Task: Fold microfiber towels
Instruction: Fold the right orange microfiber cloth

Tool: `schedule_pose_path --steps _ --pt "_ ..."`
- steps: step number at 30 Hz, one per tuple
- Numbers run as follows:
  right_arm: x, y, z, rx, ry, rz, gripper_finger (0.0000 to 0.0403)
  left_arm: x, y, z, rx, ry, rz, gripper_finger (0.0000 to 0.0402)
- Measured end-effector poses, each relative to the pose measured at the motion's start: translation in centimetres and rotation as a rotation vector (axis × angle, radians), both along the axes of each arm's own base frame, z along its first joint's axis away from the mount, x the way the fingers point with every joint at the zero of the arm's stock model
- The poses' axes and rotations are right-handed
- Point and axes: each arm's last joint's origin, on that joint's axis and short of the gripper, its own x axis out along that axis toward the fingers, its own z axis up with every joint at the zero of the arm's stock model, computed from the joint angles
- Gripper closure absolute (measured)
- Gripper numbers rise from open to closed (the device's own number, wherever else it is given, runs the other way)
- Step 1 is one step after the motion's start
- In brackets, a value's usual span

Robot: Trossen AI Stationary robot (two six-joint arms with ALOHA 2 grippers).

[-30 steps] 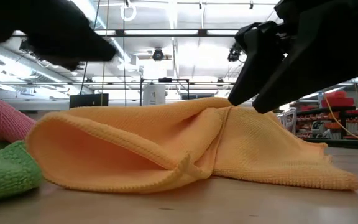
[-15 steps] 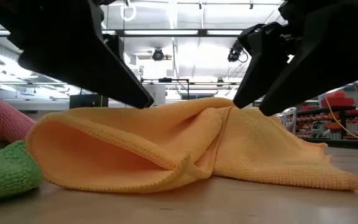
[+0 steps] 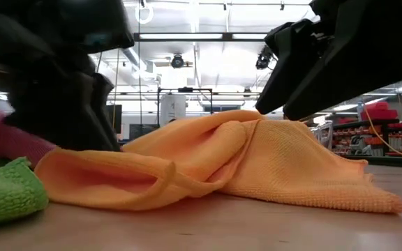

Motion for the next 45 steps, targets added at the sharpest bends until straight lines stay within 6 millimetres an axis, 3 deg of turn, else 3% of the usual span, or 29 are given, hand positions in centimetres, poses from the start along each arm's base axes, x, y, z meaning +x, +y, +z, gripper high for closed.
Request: schedule_pose_path --steps 5,8,15,22,26,32,37,41,45 --pt "0.1 0.2 0.1 0.037 -0.004 0.025 0.0205 -0.6 -0.5 -0.3 -0.106 0.101 -0.033 0.0391" --pt "0.7 0.8 0.3 0.11 -0.05 0.087 0.0205 -0.9 -0.9 -0.2 -0.158 0.122 -0.051 0.0382" --pt "1.4 1.9 -1.1 0.089 -0.119 0.163 0.0205 -1.1 -2.1 0.4 -0.256 0.173 -0.109 0.0358" --pt "1.7 1.6 -1.2 0.098 -0.129 0.138 0.0205 0.2 -4.0 3.9 -0.165 0.109 -0.282 0.036" --pt "1.7 1.6 -1.2 0.099 -0.126 0.137 0.0205 0.7 -4.4 4.8 -0.124 0.043 -0.263 0.0335" --pt "1.6 1.6 -1.2 0.096 -0.119 0.135 0.0205 1.3 -4.8 5.0 -0.151 -0.022 -0.259 0.0253" --pt "1.7 1.6 -1.2 0.098 -0.118 0.132 0.0205 1.7 -5.0 2.8 -0.089 -0.001 -0.235 0.0192" --pt "1.6 1.6 -1.2 0.106 -0.117 0.126 0.0205 1.9 -5.1 0.9 -0.046 0.038 -0.237 0.018" --pt "1.6 1.6 -1.3 0.106 -0.116 0.129 0.0205 1.8 -5.0 0.4 -0.021 0.062 -0.233 0.0207"
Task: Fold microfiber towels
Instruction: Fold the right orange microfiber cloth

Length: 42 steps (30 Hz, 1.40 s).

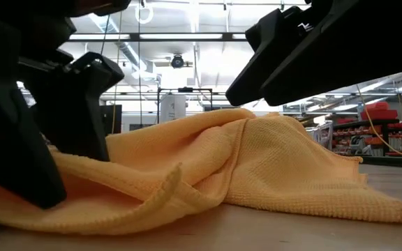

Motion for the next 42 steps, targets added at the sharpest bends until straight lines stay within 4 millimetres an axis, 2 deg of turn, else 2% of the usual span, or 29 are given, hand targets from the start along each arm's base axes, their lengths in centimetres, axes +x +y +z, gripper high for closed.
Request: schedule_pose_path --steps 3,7,9,11,15,18,22,25,29,32,37,42 --pt "0.0 0.1 0.0 0.015 0.004 0.018 0.0205 -0.1 0.2 -0.1 0.022 0.007 0.007 0.0245" --pt "0.2 0.3 -0.2 0.01 -0.016 0.034 0.0205 -0.1 0.2 -0.1 0.02 0.005 0.008 0.0322" --pt "0.2 0.3 -0.3 -0.004 -0.02 0.048 0.0205 0.0 0.0 0.3 0.02 0.008 0.004 0.0368" --pt "0.2 0.6 -0.2 -0.003 -0.038 0.063 0.0205 0.3 -0.5 1.3 0.005 -0.01 -0.004 0.0389" --pt "0.2 0.9 -0.1 -0.032 -0.08 0.078 0.0205 0.9 -1.4 3.7 0.003 -0.035 -0.026 0.0368" --pt "0.2 1.2 0.3 -0.089 -0.129 0.026 0.0205 1.3 -1.7 5.7 0.03 -0.033 -0.016 0.0357" --pt "0.2 2.2 1.4 -0.156 -0.195 -0.012 0.0205 1.7 -1.7 8.5 0.086 -0.032 0.011 0.0367" --pt "0.0 3.2 2.2 -0.191 -0.219 0.0 0.0205 1.8 -1.8 9.7 0.09 -0.027 0.009 0.0383" --pt "-0.2 3.5 2.2 -0.201 -0.198 0.021 0.0205 1.5 -2.1 9.5 0.057 0.022 -0.035 0.0389" --pt "-0.1 3.4 2.1 -0.2 -0.193 0.028 0.0205 1.5 -2.1 9.5 0.05 0.013 -0.02 0.0379" --pt "0.4 2.7 1.9 -0.273 -0.219 -0.071 0.0205 2.2 -1.7 9.8 0.089 -0.073 0.041 0.0363" --pt "0.4 2.4 2.0 -0.332 -0.235 -0.116 0.0205 2.5 -0.6 11.0 0.084 -0.104 0.068 0.0376"
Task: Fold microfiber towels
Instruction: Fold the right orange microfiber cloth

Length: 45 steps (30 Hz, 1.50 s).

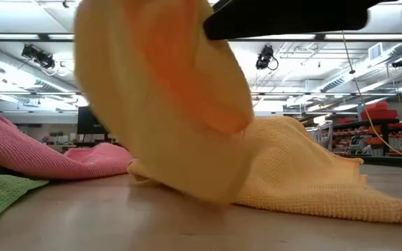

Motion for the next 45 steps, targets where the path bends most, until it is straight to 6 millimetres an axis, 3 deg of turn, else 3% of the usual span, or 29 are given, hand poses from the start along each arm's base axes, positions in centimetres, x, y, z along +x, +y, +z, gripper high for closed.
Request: schedule_pose_path --steps 5,9,14,23,26,31,33,37,45 --pt "-0.7 0.7 0.5 -0.012 -0.01 0.016 0.0205 -0.8 0.4 2.1 0.042 -0.076 0.015 0.0392" --pt "-1.4 1.9 1.4 -0.049 -0.035 0.047 0.0205 -1.5 0.5 3.7 0.026 -0.122 0.024 0.0379" --pt "-1.8 2.5 1.3 0.004 -0.014 0.11 0.0205 -1.5 0.6 3.7 0.008 -0.126 0.046 0.0364" --pt "-0.9 1.3 1.2 0.008 -0.022 0.021 0.021 -1.1 0.7 4.3 0.03 -0.164 -0.001 0.0389" --pt "-0.4 0.5 1.1 -0.004 -0.011 0.004 0.0242 -1.1 0.6 4.3 0.047 -0.165 -0.02 0.0379" --pt "-0.7 0.2 1.1 -0.056 0.046 0.02 0.0351 -1.7 0.8 4.6 0.076 -0.14 -0.05 0.0362" --pt "-0.8 0.6 2.1 -0.072 0.059 0.035 0.0387 -2.1 0.7 5.3 0.08 -0.152 -0.074 0.036" --pt "-1.0 1.7 5.9 -0.116 0.055 0.042 0.0392 -3.5 0.6 7.4 0.07 -0.199 -0.129 0.0368" --pt "-1.6 3.9 16.6 -0.075 0.023 0.118 0.0392 -6.1 -1.2 12.0 -0.028 -0.389 -0.395 0.0389"
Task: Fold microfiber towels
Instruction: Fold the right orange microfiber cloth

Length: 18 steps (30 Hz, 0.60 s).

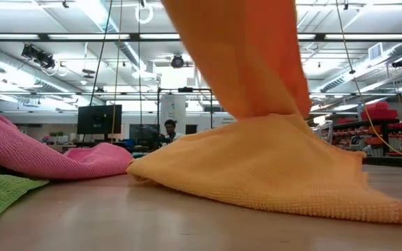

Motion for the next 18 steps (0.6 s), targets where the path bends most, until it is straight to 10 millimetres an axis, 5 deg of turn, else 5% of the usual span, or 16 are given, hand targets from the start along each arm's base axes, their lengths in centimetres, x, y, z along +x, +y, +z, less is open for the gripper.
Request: schedule_pose_path --steps 6,9,13,18 --pt "-1.5 0.4 7.3 0.14 -0.052 0.078 0.0392 -1.4 -0.2 3.7 -0.016 -0.201 -0.087 0.0371" --pt "-2.1 0.3 9.2 0.251 -0.032 0.123 0.0392 -1.8 0.1 4.7 -0.033 -0.222 -0.089 0.0374" --pt "-1.7 -0.5 8.3 0.261 0.049 0.087 0.0392 -1.6 0.8 3.7 0.012 -0.133 -0.059 0.0388" --pt "0.7 -3.3 3.8 0.205 0.182 -0.061 0.0392 -0.5 3.5 1.5 0.05 0.082 0.102 0.0386"
